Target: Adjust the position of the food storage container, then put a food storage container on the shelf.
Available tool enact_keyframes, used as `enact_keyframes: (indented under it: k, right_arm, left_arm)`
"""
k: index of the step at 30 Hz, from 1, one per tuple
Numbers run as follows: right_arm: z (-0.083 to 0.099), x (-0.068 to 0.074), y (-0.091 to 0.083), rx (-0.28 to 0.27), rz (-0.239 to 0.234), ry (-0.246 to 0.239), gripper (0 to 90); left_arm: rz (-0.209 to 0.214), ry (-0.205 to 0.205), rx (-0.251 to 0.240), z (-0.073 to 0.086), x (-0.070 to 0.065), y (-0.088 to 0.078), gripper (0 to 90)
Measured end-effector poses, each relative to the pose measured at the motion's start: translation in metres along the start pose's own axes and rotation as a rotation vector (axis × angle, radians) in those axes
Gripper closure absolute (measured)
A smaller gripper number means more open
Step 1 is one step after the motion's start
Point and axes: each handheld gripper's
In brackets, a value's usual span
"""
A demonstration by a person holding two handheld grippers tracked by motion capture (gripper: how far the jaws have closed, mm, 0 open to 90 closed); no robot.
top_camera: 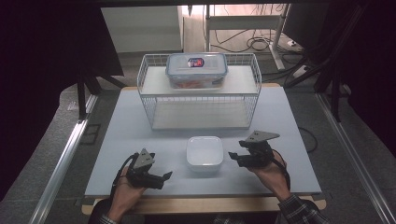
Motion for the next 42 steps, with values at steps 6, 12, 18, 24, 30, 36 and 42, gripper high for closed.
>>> enact_keyframes:
  k: [6, 12, 18, 24, 30, 36, 42]
  right_arm:
    - [0.004, 0.005, -0.006, -0.022, -0.024, 0.003, 23.7]
    - [0.008, 0.008, -0.009, -0.036, -0.030, 0.000, 15.2]
    - [0.016, 0.011, -0.007, 0.000, -0.008, 0.000, 5.1]
    - [0.015, 0.009, -0.005, 0.020, -0.022, 0.021, 2.7]
    - [0.011, 0.008, -0.003, 0.012, -0.049, 0.027, 2.0]
    - [0.007, 0.012, 0.004, 0.017, -0.070, 0.003, 0.6]
    - [-0.001, 0.011, 0.013, 0.029, -0.069, 0.049, 0.0]
  left_arm:
    - [0.007, -0.011, -0.002, 0.000, 0.001, 0.000, 4.0]
    - [0.007, 0.002, -0.003, 0.001, 0.001, 0.001, 3.4]
    - [0.005, -0.003, -0.004, 0.002, 0.002, 0.001, 2.9]
    - [0.006, -0.001, 0.018, 0.003, 0.004, 0.006, 0.8]
    - [0.015, 0.001, -0.001, 0.000, 0.003, 0.010, 0.1]
    - [0.034, -0.013, 0.026, -0.013, 0.004, 0.018, 0.6]
    - [0.068, -0.057, 0.012, -0.031, 0.013, 0.029, 1.4]
Point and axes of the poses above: each handheld gripper's, and its own axes: y roughly forward along the jaws, z roughly out of its underside, x roughly to its left, and after that the axes turned 14 degrees about -x, right-handed
